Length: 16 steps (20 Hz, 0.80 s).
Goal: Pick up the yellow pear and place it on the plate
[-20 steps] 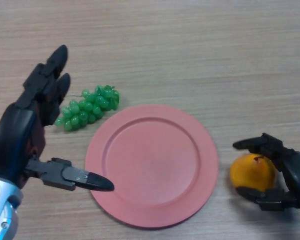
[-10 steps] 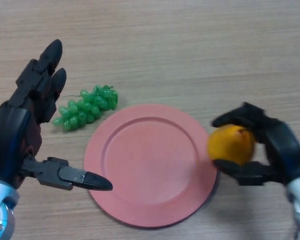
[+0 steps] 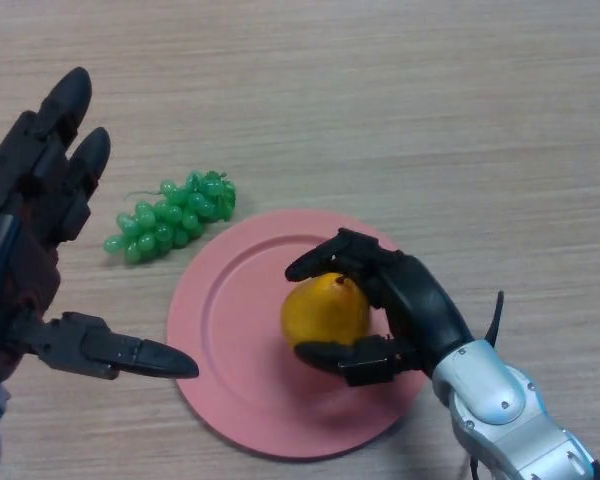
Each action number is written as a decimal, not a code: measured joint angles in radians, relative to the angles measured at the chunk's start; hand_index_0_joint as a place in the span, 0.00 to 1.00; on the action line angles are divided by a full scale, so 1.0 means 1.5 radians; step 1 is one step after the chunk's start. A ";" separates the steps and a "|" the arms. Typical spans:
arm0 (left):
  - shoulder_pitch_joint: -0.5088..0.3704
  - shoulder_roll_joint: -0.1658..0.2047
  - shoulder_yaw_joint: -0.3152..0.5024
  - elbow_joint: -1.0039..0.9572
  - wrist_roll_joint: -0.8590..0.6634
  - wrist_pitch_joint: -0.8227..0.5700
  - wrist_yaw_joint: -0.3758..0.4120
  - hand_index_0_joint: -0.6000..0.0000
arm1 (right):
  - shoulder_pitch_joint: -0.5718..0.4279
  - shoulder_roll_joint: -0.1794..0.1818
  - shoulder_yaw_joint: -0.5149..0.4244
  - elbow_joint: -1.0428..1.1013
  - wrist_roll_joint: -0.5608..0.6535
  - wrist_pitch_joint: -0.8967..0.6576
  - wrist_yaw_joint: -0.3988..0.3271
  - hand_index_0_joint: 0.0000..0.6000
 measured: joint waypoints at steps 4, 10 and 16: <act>0.008 0.004 0.009 0.017 0.001 0.000 -0.020 1.00 | -0.011 -0.001 0.008 0.040 -0.001 0.000 0.000 1.00; -0.001 0.007 0.008 0.038 0.005 -0.001 -0.025 1.00 | -0.026 -0.003 0.028 0.071 -0.045 0.000 0.000 0.00; -0.015 0.020 0.008 0.044 0.005 -0.005 -0.026 1.00 | -0.025 -0.003 -0.041 -0.104 -0.070 0.022 0.031 0.00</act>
